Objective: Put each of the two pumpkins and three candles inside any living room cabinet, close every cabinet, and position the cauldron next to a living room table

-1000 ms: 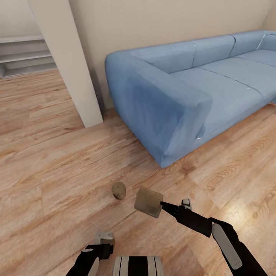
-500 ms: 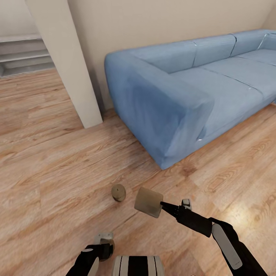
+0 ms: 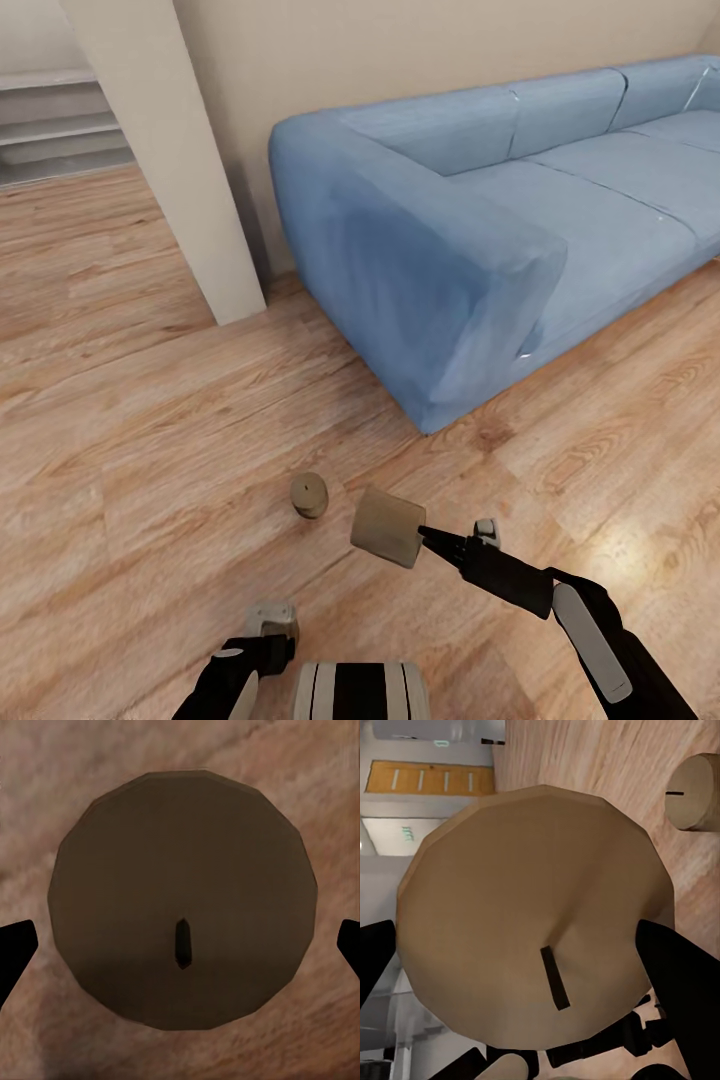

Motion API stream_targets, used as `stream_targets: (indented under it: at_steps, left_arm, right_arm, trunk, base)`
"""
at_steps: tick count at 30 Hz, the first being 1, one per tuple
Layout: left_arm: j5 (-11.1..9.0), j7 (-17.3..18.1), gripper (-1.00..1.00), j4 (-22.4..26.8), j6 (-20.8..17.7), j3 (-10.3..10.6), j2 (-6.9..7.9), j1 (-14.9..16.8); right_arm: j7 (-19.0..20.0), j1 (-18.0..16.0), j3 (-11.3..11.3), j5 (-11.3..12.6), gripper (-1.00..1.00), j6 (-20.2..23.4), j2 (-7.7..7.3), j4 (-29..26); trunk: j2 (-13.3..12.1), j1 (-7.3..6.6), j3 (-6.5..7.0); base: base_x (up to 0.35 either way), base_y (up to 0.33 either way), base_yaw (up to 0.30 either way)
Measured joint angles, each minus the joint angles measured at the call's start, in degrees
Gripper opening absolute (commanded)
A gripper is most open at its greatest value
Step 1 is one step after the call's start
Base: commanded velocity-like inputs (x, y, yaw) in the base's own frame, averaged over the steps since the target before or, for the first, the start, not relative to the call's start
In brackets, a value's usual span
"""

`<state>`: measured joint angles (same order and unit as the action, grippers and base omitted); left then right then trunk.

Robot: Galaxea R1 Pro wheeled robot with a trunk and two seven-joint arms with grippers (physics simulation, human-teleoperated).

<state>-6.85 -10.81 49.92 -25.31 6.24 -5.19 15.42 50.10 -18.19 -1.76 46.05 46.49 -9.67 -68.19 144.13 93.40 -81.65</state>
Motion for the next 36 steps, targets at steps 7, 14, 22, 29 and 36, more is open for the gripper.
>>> stream_targets:
  at_steps: [7, 14, 22, 29, 36]
  left_arm:
    - [0.0, 0.0, 1.00, 0.0, 0.3, 0.0, 0.00, 0.0]
    - [-0.1, 0.0, 1.00, 0.0, 0.2, -0.1, 0.00, 0.0]
    - [0.0, 0.0, 1.00, 0.0, 0.2, -0.1, 0.00, 0.0]
    - [0.0, 0.0, 1.00, 0.0, 0.3, -0.1, -0.08, 0.0]
    - [0.0, 0.0, 1.00, 0.0, 0.3, -0.1, -0.09, 0.0]
  right_arm:
    - [0.0, 0.0, 0.0, 0.0, -1.00, 0.0, 0.00, 0.0]
    - [0.0, 0.0, 0.0, -0.1, -1.00, 0.0, 0.00, 0.0]
    - [0.0, 0.0, 0.0, -0.1, -1.00, 0.0, 0.00, 0.0]
    - [-0.1, 0.0, 0.0, -0.2, -1.00, -0.1, 0.00, 0.1]
    - [0.0, 0.0, 0.0, -0.3, -1.00, -0.1, 0.00, 0.1]
  trunk:
    - [0.0, 0.00, 0.00]
    - [0.0, 0.00, 0.00]
    - [0.0, 0.00, 0.00]
    - [0.0, 0.06, -0.44]
    - [0.1, 0.11, -0.88]
  base:
    - [0.000, 0.000, 0.000]
    - [0.110, 0.000, 0.000]
    - [0.031, 0.000, 0.000]
    - [0.000, 0.000, 0.000]
    - [0.000, 0.000, 0.000]
